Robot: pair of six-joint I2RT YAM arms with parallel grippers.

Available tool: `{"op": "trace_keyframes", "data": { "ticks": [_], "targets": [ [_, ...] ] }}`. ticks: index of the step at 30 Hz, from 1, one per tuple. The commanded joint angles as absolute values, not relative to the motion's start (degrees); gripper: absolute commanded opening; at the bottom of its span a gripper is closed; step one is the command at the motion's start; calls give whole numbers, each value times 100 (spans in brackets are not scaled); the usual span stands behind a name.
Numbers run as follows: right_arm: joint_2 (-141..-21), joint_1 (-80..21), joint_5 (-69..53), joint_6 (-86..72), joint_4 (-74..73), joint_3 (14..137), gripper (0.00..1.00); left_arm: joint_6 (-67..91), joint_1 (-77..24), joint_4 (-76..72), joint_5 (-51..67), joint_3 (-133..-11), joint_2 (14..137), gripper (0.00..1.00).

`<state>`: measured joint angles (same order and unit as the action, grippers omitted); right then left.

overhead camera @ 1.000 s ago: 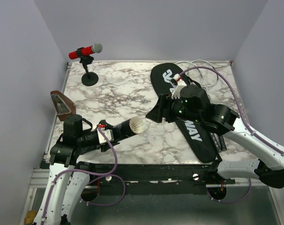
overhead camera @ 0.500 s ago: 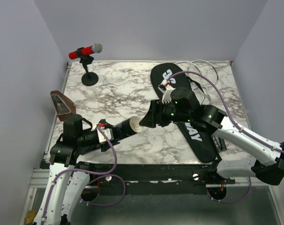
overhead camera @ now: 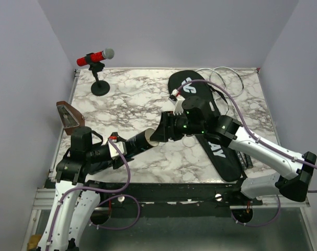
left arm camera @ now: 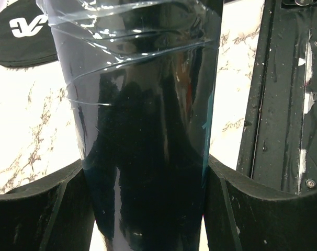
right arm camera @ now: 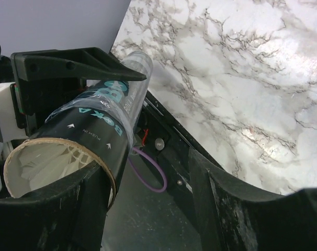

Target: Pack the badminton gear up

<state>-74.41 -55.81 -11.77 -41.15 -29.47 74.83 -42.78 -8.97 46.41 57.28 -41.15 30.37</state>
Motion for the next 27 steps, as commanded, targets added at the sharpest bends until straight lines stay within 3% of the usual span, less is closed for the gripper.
{"op": "trace_keyframes", "data": {
  "ticks": [1, 20, 27],
  "targets": [
    [-7673, -5590, -1345, -4034, -3023, 7532, 66, -4263, -896, 4377, 6073, -4359, 2988, 35],
    [-7041, -5590, -792, -3823, -3999, 8482, 70, -4315, -896, 4377, 6012, -4166, 2909, 35],
    [-7092, -5388, 859, -3726, -4876, 8254, 72, -4737, -896, 4561, 5687, -4043, 2892, 35]
  ]
}}
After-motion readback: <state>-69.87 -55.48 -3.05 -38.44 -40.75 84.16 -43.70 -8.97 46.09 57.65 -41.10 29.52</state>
